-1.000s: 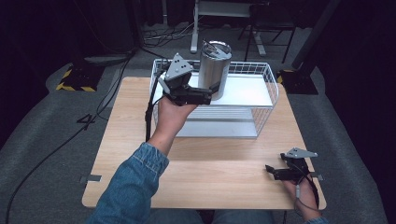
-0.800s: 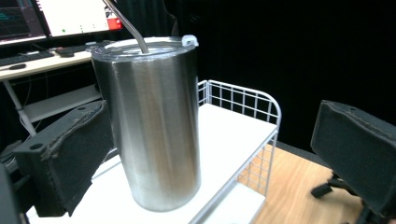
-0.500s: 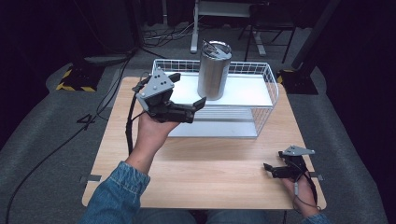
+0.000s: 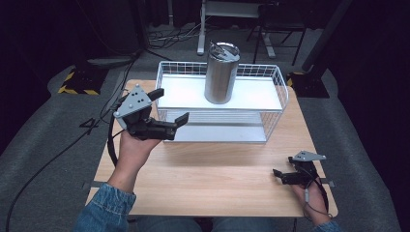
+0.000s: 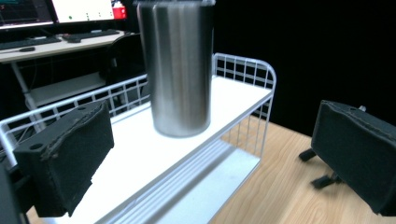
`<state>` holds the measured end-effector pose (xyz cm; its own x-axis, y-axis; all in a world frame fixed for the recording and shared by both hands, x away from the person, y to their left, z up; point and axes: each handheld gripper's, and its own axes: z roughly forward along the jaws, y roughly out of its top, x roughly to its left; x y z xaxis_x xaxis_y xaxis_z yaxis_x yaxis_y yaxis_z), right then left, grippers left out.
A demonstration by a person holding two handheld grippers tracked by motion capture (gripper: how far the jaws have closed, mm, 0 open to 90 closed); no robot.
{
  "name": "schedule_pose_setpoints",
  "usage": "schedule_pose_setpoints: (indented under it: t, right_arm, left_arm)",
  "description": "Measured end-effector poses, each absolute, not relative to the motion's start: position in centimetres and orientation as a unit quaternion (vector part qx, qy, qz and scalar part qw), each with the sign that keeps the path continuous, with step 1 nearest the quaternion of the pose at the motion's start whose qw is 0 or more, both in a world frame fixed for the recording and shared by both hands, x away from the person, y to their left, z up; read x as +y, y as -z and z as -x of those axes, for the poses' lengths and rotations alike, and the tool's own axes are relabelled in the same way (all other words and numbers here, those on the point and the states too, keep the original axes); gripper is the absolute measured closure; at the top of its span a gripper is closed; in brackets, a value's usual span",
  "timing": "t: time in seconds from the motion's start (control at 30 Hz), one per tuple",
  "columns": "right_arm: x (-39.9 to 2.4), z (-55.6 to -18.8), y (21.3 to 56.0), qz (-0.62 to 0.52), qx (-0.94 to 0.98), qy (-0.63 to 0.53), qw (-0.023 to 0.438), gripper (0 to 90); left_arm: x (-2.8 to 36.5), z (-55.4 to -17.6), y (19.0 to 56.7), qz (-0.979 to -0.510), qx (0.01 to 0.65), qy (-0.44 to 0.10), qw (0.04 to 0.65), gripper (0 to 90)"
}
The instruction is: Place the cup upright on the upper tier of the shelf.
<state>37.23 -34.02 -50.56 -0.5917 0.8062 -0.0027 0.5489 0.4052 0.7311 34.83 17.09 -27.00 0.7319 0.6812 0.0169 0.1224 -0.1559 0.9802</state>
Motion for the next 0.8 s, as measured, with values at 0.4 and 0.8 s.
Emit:
schedule_pose_setpoints:
  t: [0.4,0.8]
  right_arm:
    - [-34.0,-37.2,50.6,-0.414,0.818,-0.355,0.181,10.4]
    - [-34.0,-37.2,50.6,-0.414,0.818,-0.355,0.181,10.3]
  left_arm:
    - [19.8,-33.1,29.8,-0.728,0.296,-0.236,0.572,0.0]
    - [22.2,-32.4,33.8,-0.733,0.329,-0.226,0.55,0.0]
